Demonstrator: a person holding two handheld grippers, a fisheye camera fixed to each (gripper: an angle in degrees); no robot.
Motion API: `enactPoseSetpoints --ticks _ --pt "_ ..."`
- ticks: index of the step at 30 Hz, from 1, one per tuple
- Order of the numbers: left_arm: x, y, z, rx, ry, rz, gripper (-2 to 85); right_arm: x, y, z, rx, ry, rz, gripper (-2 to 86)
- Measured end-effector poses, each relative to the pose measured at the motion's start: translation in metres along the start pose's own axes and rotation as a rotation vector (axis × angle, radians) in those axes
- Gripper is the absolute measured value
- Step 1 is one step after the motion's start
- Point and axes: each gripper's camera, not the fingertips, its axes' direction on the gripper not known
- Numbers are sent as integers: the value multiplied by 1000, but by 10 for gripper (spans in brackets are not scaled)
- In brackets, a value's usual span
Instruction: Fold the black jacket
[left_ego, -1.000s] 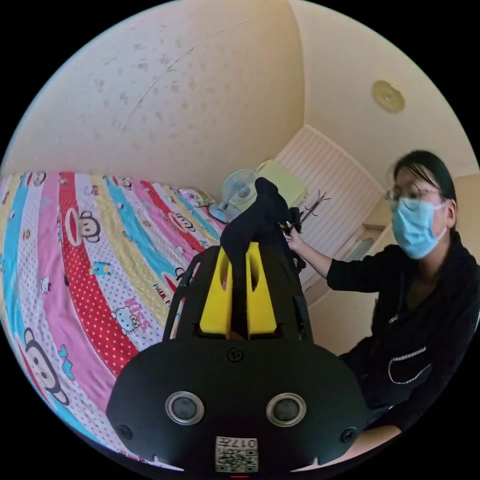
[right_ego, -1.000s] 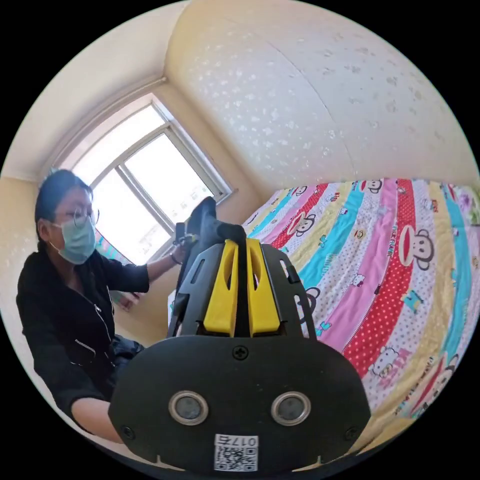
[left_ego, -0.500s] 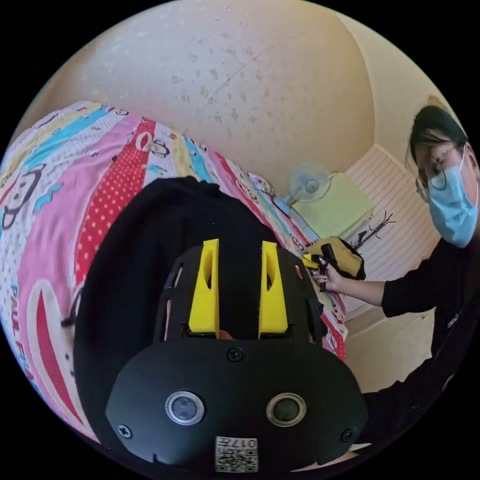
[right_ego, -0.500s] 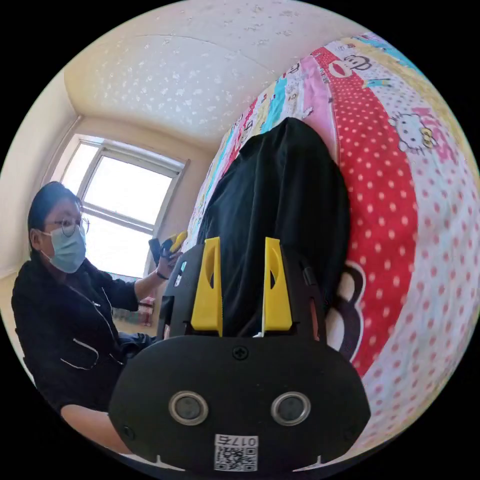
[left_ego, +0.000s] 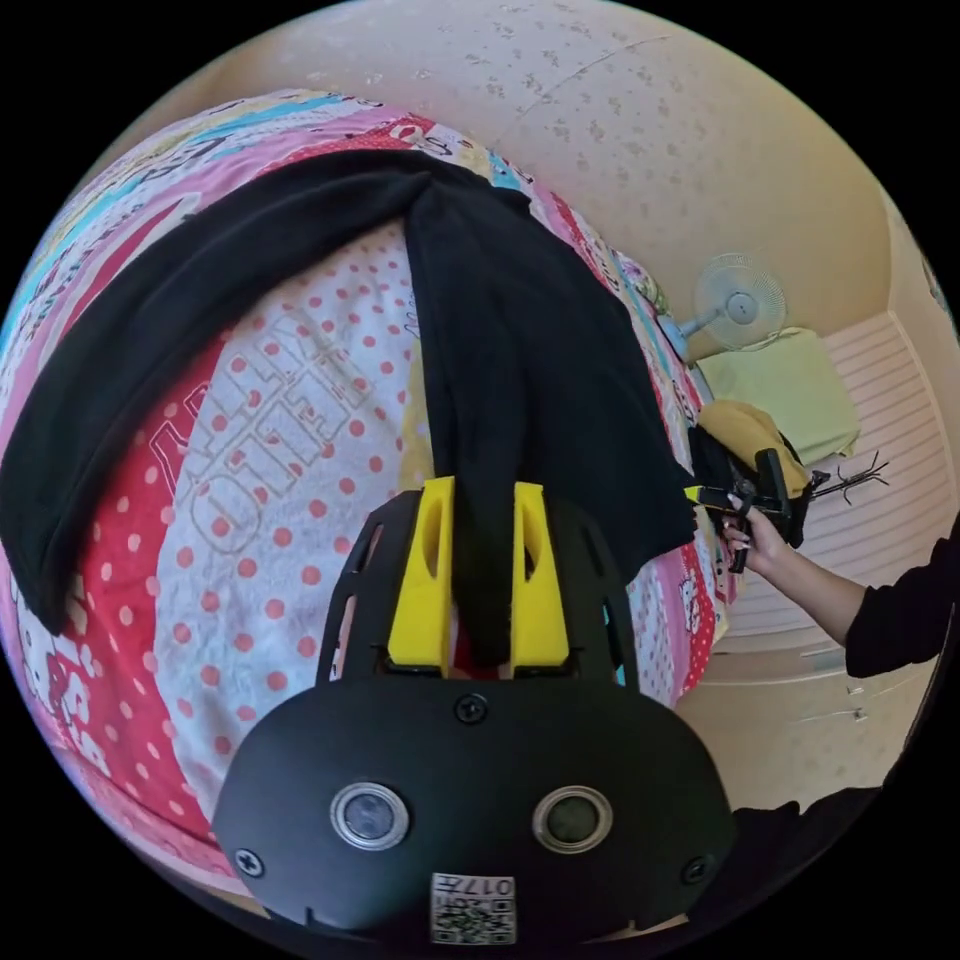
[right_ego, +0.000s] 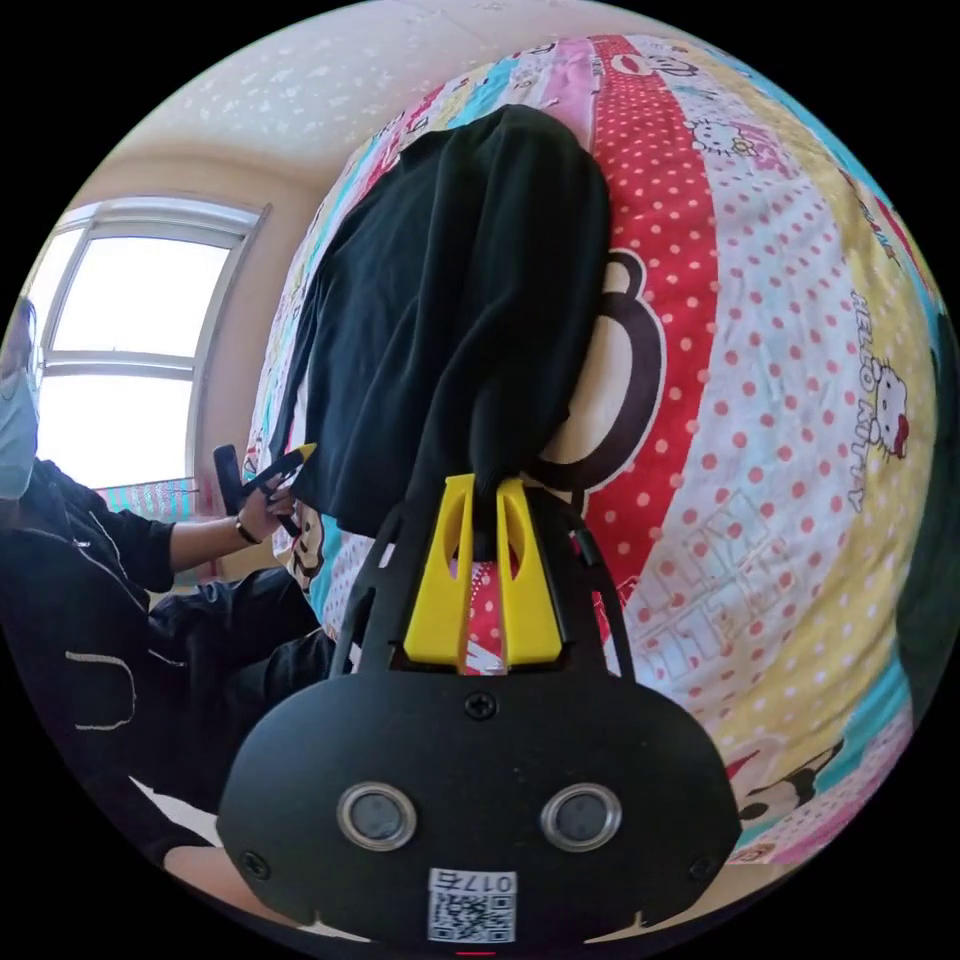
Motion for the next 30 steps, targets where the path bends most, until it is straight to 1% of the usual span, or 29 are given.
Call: enactPoseSetpoints --ticks 4,5,6,8,10,13,15,16,20,22,25,26,27,29,30 --pt "-10 8 -8 0 137 -62 92 13 7 -74 71 76 40 37" --pt "-8 9 -11 -4 179 -61 100 18 8 -95 107 154 62 37" --pt "0 10 -14 -10 196 -22 122 21 8 -105 128 189 62 38" --pt "21 14 -20 -30 130 55 137 36 5 -132 151 277 75 42" --pt "37 21 -25 -41 72 90 146 39 2 -135 137 337 60 48" --pt "43 36 -33 -15 79 9 156 23 -1 -110 71 400 43 76" --pt "42 50 -39 18 120 -73 144 3 4 -94 70 369 -11 93" --pt "43 53 -40 24 125 -80 139 -11 10 -86 90 340 -28 103" --pt "59 66 -35 30 79 -12 135 -37 24 -53 124 297 -30 123" --pt "62 64 -26 11 69 4 129 -29 23 -28 70 272 8 120" --pt "55 59 -17 -19 108 -54 91 -1 22 22 -26 182 96 100" --pt "50 56 -14 -47 141 -68 73 8 24 25 24 156 176 92" --pt "49 50 -12 -98 184 -47 61 10 27 23 51 152 208 81" --pt "49 36 -15 -180 218 -8 51 10 31 16 76 -10 222 54" --pt "53 24 -23 -219 254 15 48 9 33 13 79 -16 231 50"
